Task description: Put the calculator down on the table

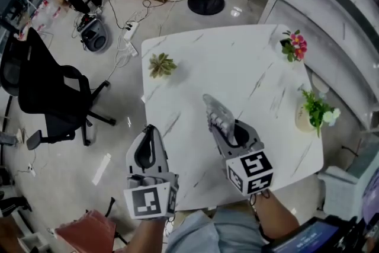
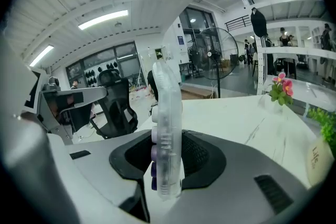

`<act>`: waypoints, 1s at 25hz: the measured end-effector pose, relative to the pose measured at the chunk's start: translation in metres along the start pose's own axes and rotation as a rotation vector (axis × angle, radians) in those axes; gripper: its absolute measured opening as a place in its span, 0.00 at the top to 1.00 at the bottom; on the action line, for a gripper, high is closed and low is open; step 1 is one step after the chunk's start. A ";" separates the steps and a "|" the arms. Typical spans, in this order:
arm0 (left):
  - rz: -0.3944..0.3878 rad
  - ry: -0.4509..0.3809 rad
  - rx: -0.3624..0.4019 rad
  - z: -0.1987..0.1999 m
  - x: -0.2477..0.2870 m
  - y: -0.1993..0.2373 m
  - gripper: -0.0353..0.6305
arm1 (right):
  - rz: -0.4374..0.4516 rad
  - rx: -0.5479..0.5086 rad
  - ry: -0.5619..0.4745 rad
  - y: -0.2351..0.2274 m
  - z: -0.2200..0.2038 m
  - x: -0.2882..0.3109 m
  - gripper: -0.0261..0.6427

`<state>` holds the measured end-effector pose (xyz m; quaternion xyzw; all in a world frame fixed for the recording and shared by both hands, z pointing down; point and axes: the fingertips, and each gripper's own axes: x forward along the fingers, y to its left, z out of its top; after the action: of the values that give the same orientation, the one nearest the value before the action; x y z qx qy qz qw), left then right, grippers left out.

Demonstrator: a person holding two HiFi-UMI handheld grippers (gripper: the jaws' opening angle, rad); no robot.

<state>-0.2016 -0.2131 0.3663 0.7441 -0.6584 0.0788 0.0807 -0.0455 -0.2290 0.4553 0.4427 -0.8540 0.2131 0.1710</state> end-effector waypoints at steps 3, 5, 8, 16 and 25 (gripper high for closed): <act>0.007 0.031 -0.014 -0.014 0.004 0.003 0.94 | 0.003 0.018 0.045 -0.001 -0.019 0.007 0.74; 0.017 0.052 -0.023 -0.019 0.009 0.005 0.94 | 0.003 0.029 0.069 -0.003 -0.029 0.012 0.74; 0.021 0.076 -0.027 -0.025 0.014 0.006 0.94 | 0.004 0.048 0.102 -0.006 -0.043 0.017 0.74; 0.012 0.095 -0.032 -0.040 0.021 0.006 0.93 | 0.025 0.135 0.158 -0.010 -0.066 0.024 0.74; 0.011 0.124 -0.033 -0.045 0.032 0.006 0.94 | 0.040 0.276 0.192 -0.020 -0.066 0.038 0.74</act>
<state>-0.2039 -0.2349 0.4179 0.7327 -0.6575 0.1146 0.1331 -0.0433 -0.2308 0.5337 0.4223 -0.8050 0.3733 0.1851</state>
